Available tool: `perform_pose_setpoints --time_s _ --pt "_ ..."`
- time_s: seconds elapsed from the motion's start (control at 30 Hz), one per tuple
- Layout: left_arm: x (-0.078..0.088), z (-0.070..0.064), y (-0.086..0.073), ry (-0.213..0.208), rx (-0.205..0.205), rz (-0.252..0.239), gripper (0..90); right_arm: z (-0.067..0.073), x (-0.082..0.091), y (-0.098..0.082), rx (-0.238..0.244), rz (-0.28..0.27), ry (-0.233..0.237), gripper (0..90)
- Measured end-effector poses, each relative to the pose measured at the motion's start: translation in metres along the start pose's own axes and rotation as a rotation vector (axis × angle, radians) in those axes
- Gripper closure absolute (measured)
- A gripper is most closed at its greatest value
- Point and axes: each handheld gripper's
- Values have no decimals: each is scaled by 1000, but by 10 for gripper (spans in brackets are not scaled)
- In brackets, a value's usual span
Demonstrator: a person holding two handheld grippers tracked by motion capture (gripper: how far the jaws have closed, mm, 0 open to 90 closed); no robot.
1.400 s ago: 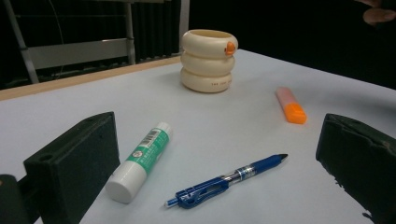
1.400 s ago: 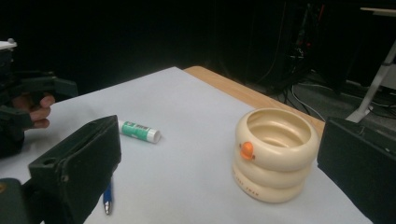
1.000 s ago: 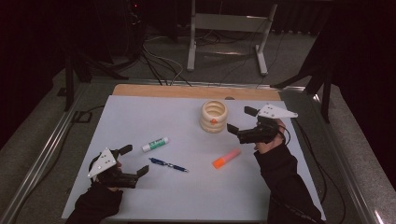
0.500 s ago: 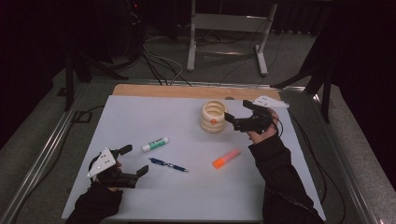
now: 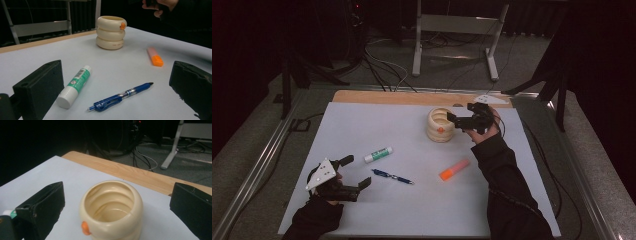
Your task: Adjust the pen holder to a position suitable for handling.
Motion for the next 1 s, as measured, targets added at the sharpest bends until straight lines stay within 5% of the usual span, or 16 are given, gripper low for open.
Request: perform_pose_setpoints --time_s 0.3,0.5,0.73,1.0 --pt "0 0 0 0 -3 3 0 -4 -18 -7 -63 72 -54 198" --pt "0 1 0 1 -1 1 0 -9 -28 -15 -96 111 -131 377" --pt "-1 0 -1 -3 -3 6 0 -13 -39 -20 -147 144 -149 455" --pt "-1 0 -1 -2 -3 8 0 -10 -55 -23 -144 207 -202 578"
Point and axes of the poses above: each handheld gripper's, and its own axes: x roughly backward along the jaws, y roughly out of its top, z roughly to its left, and after that the axes turned 8 degrees about -z, right-handed
